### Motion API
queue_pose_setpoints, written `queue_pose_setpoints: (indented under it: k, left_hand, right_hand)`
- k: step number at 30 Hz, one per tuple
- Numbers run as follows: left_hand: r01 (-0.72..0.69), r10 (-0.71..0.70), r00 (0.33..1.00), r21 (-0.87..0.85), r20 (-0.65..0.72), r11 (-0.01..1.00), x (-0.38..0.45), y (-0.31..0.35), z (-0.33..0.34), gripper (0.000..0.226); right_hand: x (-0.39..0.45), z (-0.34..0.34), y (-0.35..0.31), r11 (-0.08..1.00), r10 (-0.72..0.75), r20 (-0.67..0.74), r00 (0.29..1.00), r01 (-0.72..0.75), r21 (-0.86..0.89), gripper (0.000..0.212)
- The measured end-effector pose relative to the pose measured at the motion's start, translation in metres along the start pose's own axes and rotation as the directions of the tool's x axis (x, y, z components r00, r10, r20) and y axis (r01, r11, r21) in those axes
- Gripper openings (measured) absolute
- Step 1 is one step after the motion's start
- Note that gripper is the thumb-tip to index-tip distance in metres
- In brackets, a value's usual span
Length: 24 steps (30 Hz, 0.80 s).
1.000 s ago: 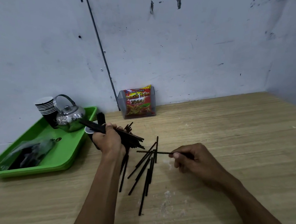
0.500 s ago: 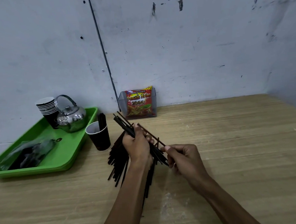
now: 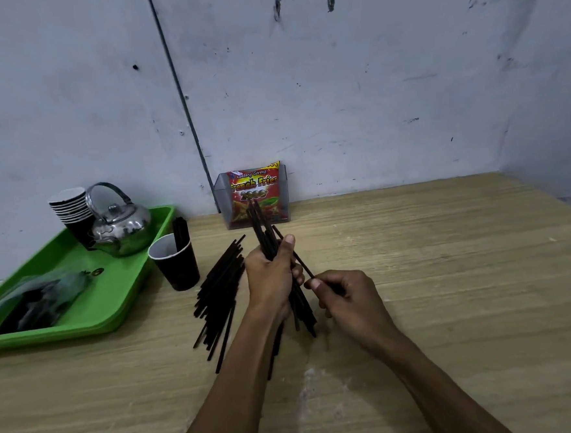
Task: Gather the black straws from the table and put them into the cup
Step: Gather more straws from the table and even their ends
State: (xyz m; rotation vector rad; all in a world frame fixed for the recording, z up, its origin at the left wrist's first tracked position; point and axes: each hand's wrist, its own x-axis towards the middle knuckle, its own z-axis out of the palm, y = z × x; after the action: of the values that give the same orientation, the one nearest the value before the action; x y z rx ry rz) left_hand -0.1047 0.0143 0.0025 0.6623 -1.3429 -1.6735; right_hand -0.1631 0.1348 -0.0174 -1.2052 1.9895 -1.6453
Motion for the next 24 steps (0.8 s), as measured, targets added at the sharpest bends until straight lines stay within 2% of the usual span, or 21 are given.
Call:
queue_pose_setpoints:
  k: [3, 8, 11, 16, 19, 24]
  left_hand:
    - [-0.052, 0.046, 0.996, 0.073, 0.077, 0.996, 0.001, 0.007, 0.003, 0.023]
    - [-0.233, 0.191, 0.966, 0.27, 0.172, 0.934, 0.004, 0.018, 0.011, 0.029]
    - [-0.311, 0.278, 0.95, 0.327, 0.145, 0.892, 0.002, 0.018, 0.018, 0.022]
    - [-0.399, 0.42, 0.907, 0.267, -0.025, 0.877, -0.004, 0.01, 0.029, 0.022]
    - [-0.466, 0.487, 0.873, 0.25, -0.028, 0.849, -0.01, 0.001, 0.035, 0.025]
    - [-0.536, 0.565, 0.825, 0.319, 0.004, 0.781, -0.02, -0.017, 0.044, 0.018]
  right_hand:
    - [0.002, -0.006, 0.0, 0.997, 0.052, -0.009, 0.999, -0.052, 0.051, 0.019]
    - [0.005, -0.016, 0.002, 0.978, 0.162, -0.077, 0.984, -0.15, 0.146, 0.026]
    - [0.006, -0.018, 0.004, 0.956, 0.221, -0.11, 0.969, -0.192, 0.222, 0.031]
    - [0.006, -0.022, 0.008, 0.918, 0.286, -0.188, 0.94, -0.212, 0.336, 0.035]
    - [0.006, -0.025, 0.01, 0.908, 0.291, -0.224, 0.93, -0.195, 0.37, 0.037]
    - [0.006, -0.028, 0.011, 0.918, 0.252, -0.29, 0.923, -0.133, 0.374, 0.035]
